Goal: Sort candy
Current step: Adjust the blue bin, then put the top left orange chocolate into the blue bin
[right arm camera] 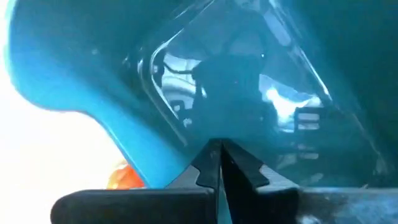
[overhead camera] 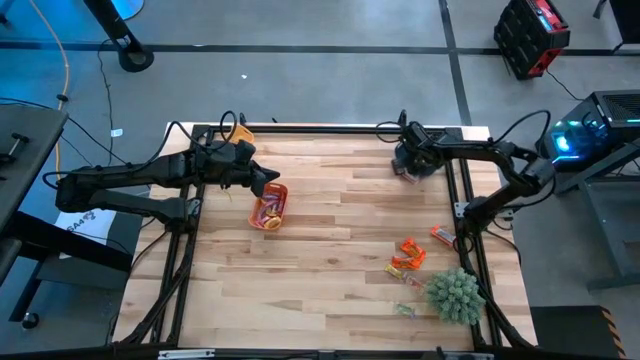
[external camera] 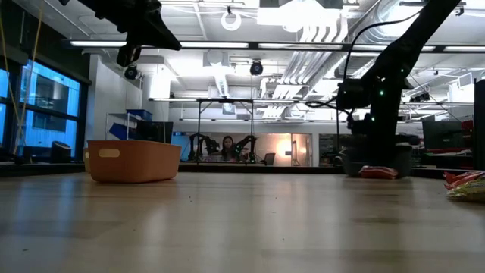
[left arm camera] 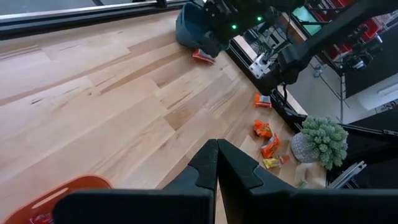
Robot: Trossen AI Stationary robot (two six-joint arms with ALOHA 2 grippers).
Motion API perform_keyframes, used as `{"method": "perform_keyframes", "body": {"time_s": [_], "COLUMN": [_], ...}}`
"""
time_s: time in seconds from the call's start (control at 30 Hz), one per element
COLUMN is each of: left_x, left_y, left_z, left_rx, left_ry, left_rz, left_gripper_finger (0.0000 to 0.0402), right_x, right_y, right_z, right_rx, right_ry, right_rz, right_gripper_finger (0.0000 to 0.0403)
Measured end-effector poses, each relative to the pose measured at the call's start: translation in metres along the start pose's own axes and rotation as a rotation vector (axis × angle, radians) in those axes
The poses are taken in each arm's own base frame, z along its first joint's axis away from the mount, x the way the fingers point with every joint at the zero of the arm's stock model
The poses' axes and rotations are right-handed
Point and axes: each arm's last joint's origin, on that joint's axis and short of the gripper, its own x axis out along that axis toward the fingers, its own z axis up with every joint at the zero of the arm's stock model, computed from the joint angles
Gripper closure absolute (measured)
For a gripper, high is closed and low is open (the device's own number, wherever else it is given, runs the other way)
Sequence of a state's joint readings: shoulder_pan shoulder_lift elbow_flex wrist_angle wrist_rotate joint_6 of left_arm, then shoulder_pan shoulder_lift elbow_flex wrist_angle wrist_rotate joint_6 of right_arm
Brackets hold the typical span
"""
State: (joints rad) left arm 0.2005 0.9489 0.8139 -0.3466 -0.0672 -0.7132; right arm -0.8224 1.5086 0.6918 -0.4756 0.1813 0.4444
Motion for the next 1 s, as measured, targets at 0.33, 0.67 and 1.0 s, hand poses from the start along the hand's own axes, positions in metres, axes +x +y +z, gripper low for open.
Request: {"method": "perform_keyframes", "body": {"time_s": [0.33, 0.67, 1.0], "left_x": [0.0, 0.0, 0.0], "left_y": [-0.001, -0.001, -0.001], "left_z": [-0.002, -0.002, -0.002], "left_rx": [0.02, 0.033, 0.055], "left_ry": [0.028, 0.028, 0.028], "left_rz": [-0.026, -0.027, -0.027], "left_gripper_finger": [0.0401, 0.0401, 0.0401], "right_x": [-0.008, -0.026, -0.063], "right_y": [0.033, 0.089, 0.124], "right_z": [-0.019, -0.057, -0.05], "right_rx": [-0.096, -0.202, -0.315], "right_ry": [0.125, 0.15, 0.045], "right_rz": [0.255, 0.42, 0.464], "right_gripper_finger": [0.0402, 0.0402, 0.0403]}}
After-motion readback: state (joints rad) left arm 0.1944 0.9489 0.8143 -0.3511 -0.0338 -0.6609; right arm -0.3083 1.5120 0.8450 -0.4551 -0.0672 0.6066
